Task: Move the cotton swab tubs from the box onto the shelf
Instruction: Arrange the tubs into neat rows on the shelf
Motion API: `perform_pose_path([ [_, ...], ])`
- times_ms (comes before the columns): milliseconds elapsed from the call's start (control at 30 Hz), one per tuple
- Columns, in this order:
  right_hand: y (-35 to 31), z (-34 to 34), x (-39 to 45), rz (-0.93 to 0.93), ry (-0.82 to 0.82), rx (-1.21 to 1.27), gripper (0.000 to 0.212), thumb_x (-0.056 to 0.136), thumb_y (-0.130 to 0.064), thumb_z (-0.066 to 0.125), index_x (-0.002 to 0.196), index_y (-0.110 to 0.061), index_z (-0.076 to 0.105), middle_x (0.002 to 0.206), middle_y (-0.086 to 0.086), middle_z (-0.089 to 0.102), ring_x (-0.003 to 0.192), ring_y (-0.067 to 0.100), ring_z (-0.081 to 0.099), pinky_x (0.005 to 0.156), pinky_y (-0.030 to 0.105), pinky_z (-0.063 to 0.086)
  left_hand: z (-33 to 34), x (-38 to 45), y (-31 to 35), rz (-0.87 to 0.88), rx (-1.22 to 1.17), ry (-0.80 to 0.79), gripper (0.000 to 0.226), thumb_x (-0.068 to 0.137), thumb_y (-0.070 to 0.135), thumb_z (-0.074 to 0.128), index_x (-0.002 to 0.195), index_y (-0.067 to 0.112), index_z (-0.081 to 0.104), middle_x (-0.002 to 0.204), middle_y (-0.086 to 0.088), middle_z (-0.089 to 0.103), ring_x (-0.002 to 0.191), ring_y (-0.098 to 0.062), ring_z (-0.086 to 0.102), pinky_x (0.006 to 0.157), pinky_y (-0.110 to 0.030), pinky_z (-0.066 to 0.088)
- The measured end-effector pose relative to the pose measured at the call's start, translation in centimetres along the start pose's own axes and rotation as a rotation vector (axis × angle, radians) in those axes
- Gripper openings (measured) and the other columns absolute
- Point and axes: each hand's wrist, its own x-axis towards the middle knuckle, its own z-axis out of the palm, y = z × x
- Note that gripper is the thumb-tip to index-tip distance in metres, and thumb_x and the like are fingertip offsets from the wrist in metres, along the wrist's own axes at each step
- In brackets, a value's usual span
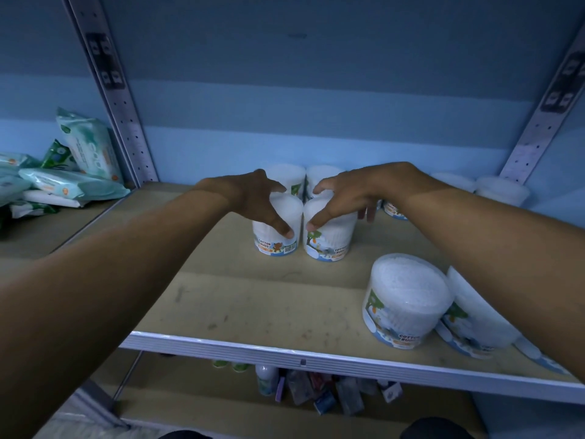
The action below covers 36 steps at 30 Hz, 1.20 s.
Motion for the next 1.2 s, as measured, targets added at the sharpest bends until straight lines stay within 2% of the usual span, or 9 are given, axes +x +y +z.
perform_pose_path([
  [133, -0.2, -0.1, -0.4, -0.040, -0.069, -0.015, 0.102, 0.064, -0.053, 0.084, 0.149, -0.052, 0.028, 0.152, 0.003, 0.038, 0.114, 0.033, 0.061, 0.080, 0.039, 0.062, -0.3, -0.9, -0.1, 0.056, -0.024, -0.020, 0.101, 0.068, 0.063, 0.077, 0.152, 0.036, 0.029, 0.155, 0.003, 0.033, 0.140, -0.022, 0.038, 0.110, -0.039, 0.038],
  [300, -0.9, 0.3, -1.6, -0.016, -0.024, -0.044, 0.097, 0.068, -0.061, 0.080, 0.150, -0.049, 0.029, 0.153, 0.005, 0.040, 0.068, 0.023, 0.074, 0.082, 0.035, 0.058, -0.7, -1.9, 0.3, 0.044, -0.007, -0.032, 0.101, 0.065, 0.063, 0.079, 0.151, 0.039, 0.031, 0.148, 0.003, 0.041, 0.122, -0.023, 0.057, 0.094, -0.031, 0.041],
  [433, -1.4, 0.7, -3.2, -0.012, -0.009, -0.008, 0.093, 0.066, -0.070, 0.078, 0.146, -0.048, 0.037, 0.152, 0.002, 0.039, 0.054, 0.019, 0.073, 0.087, 0.035, 0.058, -0.9, -3.2, 0.8, 0.041, -0.026, -0.076, 0.100, 0.060, 0.066, 0.080, 0.147, 0.042, 0.037, 0.132, 0.006, 0.046, 0.076, -0.014, 0.073, 0.081, -0.029, 0.046],
  [500, -1.6, 0.9, -3.9, -0.006, -0.003, -0.001, 0.094, 0.065, -0.072, 0.077, 0.146, -0.044, 0.039, 0.151, 0.001, 0.039, 0.052, 0.020, 0.073, 0.087, 0.035, 0.058, -0.8, -3.8, 0.9, 0.035, -0.027, -0.075, 0.098, 0.059, 0.067, 0.080, 0.145, 0.042, 0.039, 0.126, 0.007, 0.044, 0.069, -0.012, 0.073, 0.082, -0.030, 0.050],
  [600, -2.2, 1.1, -4.9, -0.004, 0.000, -0.027, 0.096, 0.063, -0.074, 0.077, 0.145, -0.039, 0.043, 0.146, 0.002, 0.042, 0.065, 0.025, 0.076, 0.084, 0.038, 0.061, -0.6, -4.7, 1.1, 0.027, -0.025, -0.089, 0.101, 0.057, 0.068, 0.081, 0.145, 0.041, 0.040, 0.132, 0.008, 0.047, 0.067, -0.010, 0.073, 0.090, -0.031, 0.052],
  [767, -3.0, 1.7, -6.6, -0.038, 0.028, -0.083, 0.091, 0.063, -0.073, 0.077, 0.140, -0.030, 0.051, 0.129, -0.003, 0.044, 0.072, 0.024, 0.073, 0.079, 0.035, 0.061, -0.3, -6.2, 1.3, 0.028, -0.024, -0.089, 0.100, 0.057, 0.067, 0.082, 0.145, 0.041, 0.040, 0.131, 0.007, 0.046, 0.067, -0.010, 0.073, 0.086, -0.030, 0.051],
  [900, -3.5, 2.5, -7.7, -0.063, 0.038, -0.088, 0.090, 0.062, -0.074, 0.078, 0.137, -0.029, 0.054, 0.133, -0.002, 0.046, 0.087, 0.026, 0.071, 0.076, 0.036, 0.063, 0.1, -7.4, 1.1, 0.034, -0.028, -0.069, 0.099, 0.058, 0.067, 0.082, 0.144, 0.040, 0.041, 0.129, 0.005, 0.045, 0.068, -0.013, 0.073, 0.080, -0.028, 0.052],
  [1100, -4.1, 3.2, -9.8, -0.096, 0.054, -0.213, 0.091, 0.061, -0.083, 0.068, 0.133, -0.030, 0.056, 0.137, -0.001, 0.053, 0.086, 0.022, 0.070, 0.081, 0.038, 0.061, 0.4, -9.2, 1.2, 0.061, -0.037, -0.068, 0.098, 0.058, 0.067, 0.082, 0.143, 0.036, 0.044, 0.133, 0.001, 0.046, 0.065, -0.016, 0.073, 0.075, -0.028, 0.056],
  [1200, -4.5, 3.4, -11.0, -0.121, 0.060, -0.285, 0.089, 0.065, -0.085, 0.063, 0.134, -0.029, 0.057, 0.141, -0.001, 0.053, 0.111, 0.028, 0.065, 0.096, 0.045, 0.053, 0.5, -9.9, 1.3, 0.067, -0.059, -0.077, 0.099, 0.059, 0.065, 0.083, 0.144, 0.034, 0.044, 0.133, 0.001, 0.046, 0.068, -0.018, 0.073, 0.067, -0.026, 0.056],
])
